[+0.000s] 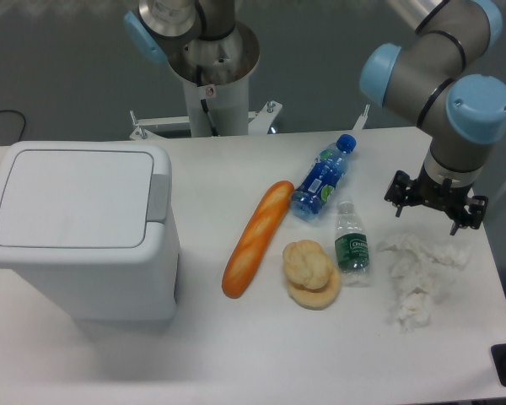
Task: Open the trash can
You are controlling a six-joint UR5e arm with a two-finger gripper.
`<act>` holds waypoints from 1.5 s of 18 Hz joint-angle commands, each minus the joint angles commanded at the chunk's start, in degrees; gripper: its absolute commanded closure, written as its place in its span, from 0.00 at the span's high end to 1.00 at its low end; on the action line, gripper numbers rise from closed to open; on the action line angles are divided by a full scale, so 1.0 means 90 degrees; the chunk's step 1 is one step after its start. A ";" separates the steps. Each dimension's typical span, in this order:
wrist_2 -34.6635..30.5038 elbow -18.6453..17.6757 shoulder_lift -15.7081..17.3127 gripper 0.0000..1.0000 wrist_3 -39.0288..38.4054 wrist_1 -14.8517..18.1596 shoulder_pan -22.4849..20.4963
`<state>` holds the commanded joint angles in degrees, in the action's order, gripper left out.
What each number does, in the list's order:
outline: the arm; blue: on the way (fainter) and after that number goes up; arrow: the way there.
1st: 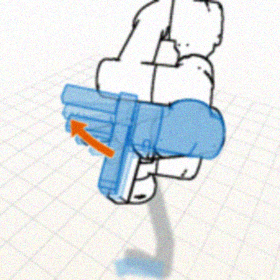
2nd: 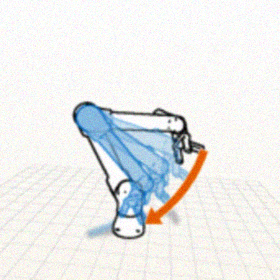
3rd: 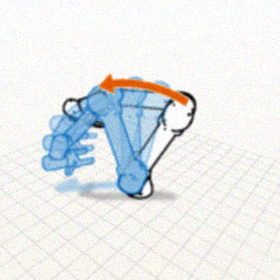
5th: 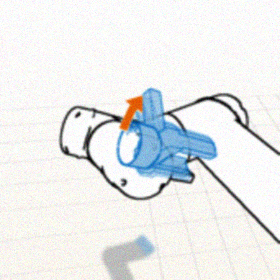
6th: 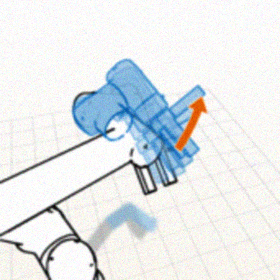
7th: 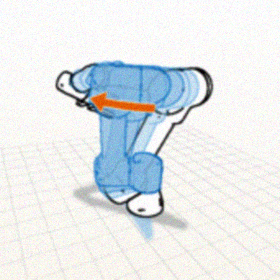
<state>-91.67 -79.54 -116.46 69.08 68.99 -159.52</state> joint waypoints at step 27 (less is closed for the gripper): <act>-0.0059 -0.0948 0.1191 0.96 -0.1297 0.0711 0.0224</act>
<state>-92.20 -88.07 -105.74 57.41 75.40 -157.50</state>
